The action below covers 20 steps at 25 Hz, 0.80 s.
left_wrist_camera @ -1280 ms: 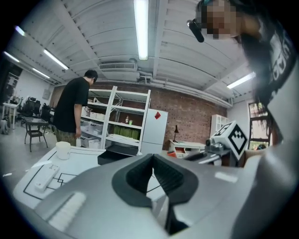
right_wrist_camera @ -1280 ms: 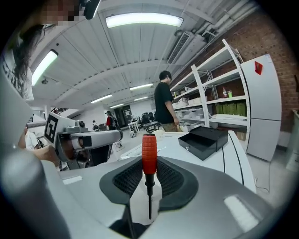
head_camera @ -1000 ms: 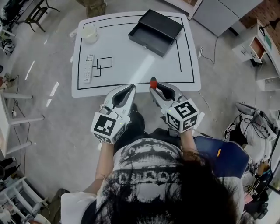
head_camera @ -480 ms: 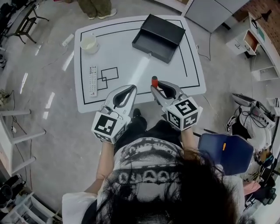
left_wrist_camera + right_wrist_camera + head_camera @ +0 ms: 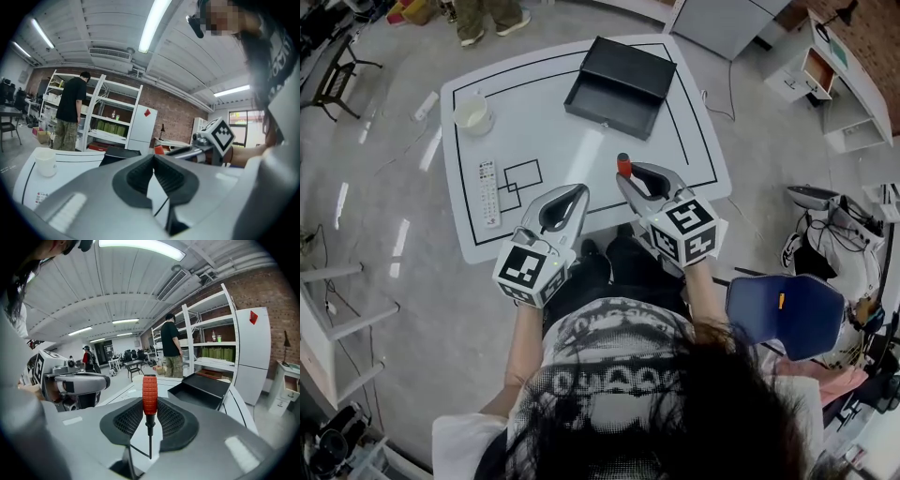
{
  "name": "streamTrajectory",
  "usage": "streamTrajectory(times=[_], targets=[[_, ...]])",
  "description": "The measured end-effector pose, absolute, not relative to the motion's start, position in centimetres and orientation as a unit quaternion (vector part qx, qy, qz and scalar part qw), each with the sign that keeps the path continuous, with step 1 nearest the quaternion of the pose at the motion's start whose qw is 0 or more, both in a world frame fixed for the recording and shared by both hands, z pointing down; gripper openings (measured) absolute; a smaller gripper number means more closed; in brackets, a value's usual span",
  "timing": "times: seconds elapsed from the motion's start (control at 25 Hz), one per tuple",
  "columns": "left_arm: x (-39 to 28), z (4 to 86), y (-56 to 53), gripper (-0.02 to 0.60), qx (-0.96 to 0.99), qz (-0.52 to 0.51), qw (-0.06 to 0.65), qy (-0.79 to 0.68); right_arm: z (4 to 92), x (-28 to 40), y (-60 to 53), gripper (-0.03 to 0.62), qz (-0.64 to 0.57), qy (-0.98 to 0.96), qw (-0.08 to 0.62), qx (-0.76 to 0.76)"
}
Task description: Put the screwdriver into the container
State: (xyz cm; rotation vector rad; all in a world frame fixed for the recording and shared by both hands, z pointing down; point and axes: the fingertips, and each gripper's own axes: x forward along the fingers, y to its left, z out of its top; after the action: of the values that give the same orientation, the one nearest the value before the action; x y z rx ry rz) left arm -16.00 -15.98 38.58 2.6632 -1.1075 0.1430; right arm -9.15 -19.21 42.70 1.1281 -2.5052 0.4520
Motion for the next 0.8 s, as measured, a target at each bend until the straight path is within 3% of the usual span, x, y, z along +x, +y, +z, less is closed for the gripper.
streamTrajectory(times=[0.36,0.8], targets=[[-15.5,38.5,-18.7,0.000,0.907,0.060,0.129,-0.396,42.6,-5.8,-26.1,0.092,0.137,-0.875,0.196,0.421],[-15.7,37.6,-24.4,0.000,0.883,0.058,0.128,-0.447,48.0,-4.2,-38.2,0.092,0.116,-0.866,0.299,0.383]])
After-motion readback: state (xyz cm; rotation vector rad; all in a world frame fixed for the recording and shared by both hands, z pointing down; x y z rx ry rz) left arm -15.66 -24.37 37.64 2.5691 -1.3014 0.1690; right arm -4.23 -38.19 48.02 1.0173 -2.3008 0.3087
